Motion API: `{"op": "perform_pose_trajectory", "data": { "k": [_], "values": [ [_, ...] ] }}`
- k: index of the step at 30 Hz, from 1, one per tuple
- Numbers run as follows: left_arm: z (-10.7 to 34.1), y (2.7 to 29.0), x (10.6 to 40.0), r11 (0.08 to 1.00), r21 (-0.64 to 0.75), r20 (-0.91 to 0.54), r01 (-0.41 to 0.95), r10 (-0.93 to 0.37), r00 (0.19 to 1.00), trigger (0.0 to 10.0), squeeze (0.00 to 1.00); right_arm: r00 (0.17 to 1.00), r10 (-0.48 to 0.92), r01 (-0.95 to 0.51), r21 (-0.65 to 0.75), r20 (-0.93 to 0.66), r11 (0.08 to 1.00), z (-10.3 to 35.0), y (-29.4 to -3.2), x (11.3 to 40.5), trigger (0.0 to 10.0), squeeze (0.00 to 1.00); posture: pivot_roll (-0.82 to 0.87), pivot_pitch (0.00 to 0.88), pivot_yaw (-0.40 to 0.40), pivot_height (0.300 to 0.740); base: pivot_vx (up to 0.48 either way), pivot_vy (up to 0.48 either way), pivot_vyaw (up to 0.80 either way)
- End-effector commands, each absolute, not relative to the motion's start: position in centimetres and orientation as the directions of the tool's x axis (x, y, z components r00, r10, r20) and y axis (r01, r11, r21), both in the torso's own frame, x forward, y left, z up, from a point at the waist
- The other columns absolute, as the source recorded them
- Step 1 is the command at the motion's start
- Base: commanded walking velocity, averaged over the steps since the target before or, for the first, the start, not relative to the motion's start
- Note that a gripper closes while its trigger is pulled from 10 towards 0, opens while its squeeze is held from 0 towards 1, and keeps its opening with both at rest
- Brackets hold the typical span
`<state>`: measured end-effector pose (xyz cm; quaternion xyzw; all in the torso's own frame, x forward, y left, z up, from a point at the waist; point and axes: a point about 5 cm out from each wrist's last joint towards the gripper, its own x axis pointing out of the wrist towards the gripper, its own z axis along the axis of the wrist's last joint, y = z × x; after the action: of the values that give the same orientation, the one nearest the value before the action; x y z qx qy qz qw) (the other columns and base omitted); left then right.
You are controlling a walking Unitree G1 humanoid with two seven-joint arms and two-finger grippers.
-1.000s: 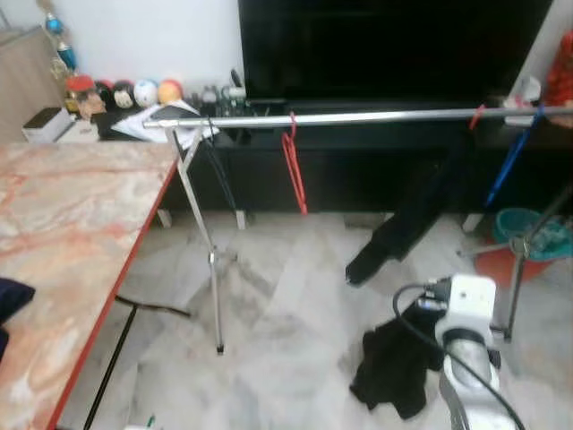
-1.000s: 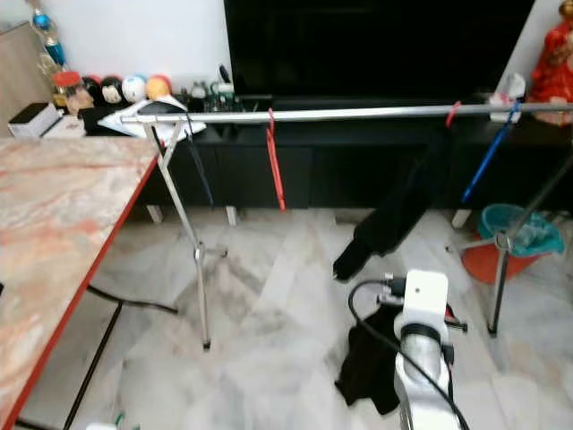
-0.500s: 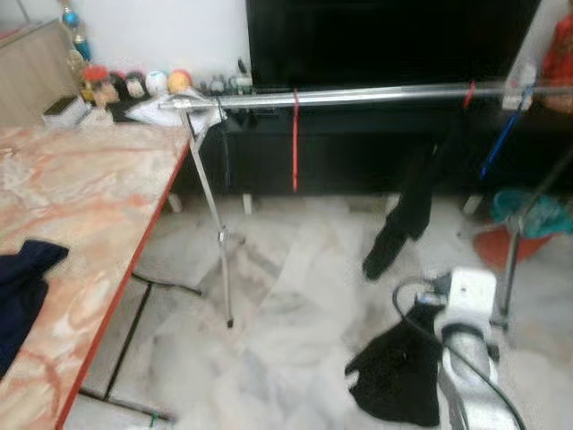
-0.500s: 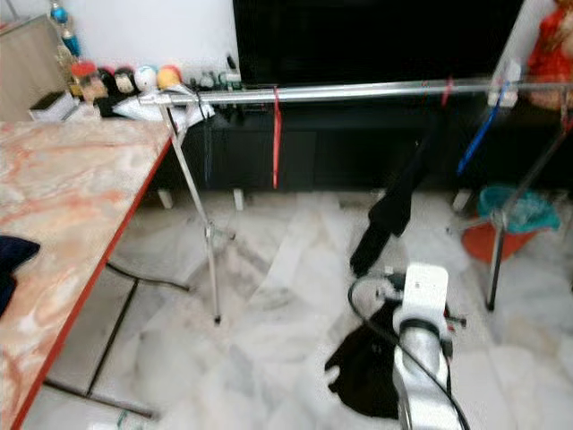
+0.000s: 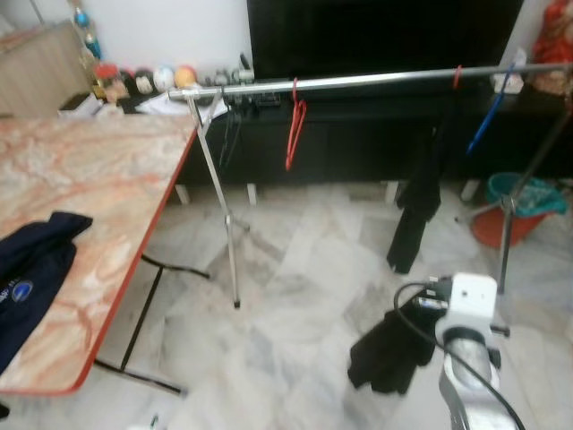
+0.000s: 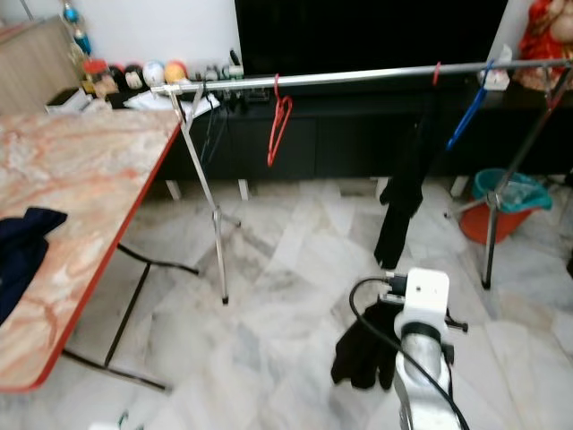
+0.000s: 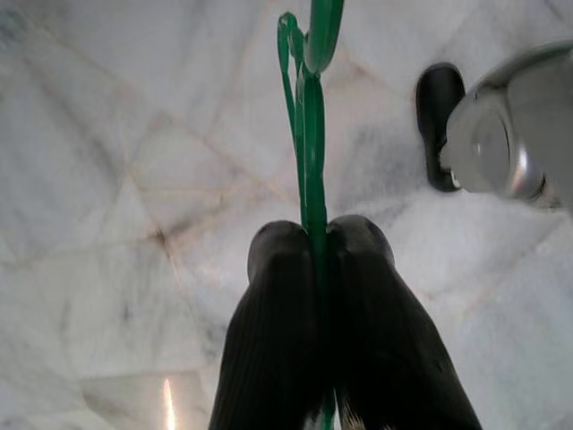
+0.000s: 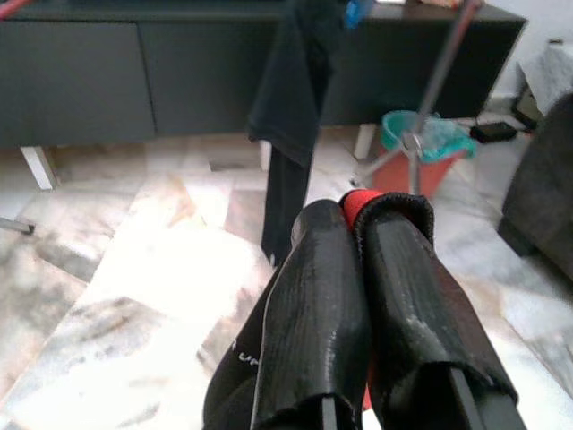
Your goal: Hang hanger
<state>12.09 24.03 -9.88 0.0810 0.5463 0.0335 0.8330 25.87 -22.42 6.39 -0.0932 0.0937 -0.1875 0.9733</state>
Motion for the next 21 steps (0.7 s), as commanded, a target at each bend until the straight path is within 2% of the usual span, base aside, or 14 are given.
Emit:
{"op": "perform_pose_trajectory", "data": {
  "k": [1,21],
  "values": [
    [-9.71,24.55,12.21,0.981,0.187,-0.905,0.049,0.153,0.398,10.0,0.0,0.919,-0.38,0.354,-0.2,-0.11,0.914,7.24,-22.15,26.33,10.0,0.0,-0.03,0.0,0.053,0.74,-0.277,0.0,0.0],
    [-9.7,24.54,12.24,0.979,0.191,-0.905,0.07,0.148,0.398,10.0,0.0,0.909,-0.401,0.374,-0.206,-0.11,0.904,7.1,-22.99,26.1,10.0,0.0,-0.04,0.0,0.065,0.74,-0.287,0.0,0.0]
  ]
}}
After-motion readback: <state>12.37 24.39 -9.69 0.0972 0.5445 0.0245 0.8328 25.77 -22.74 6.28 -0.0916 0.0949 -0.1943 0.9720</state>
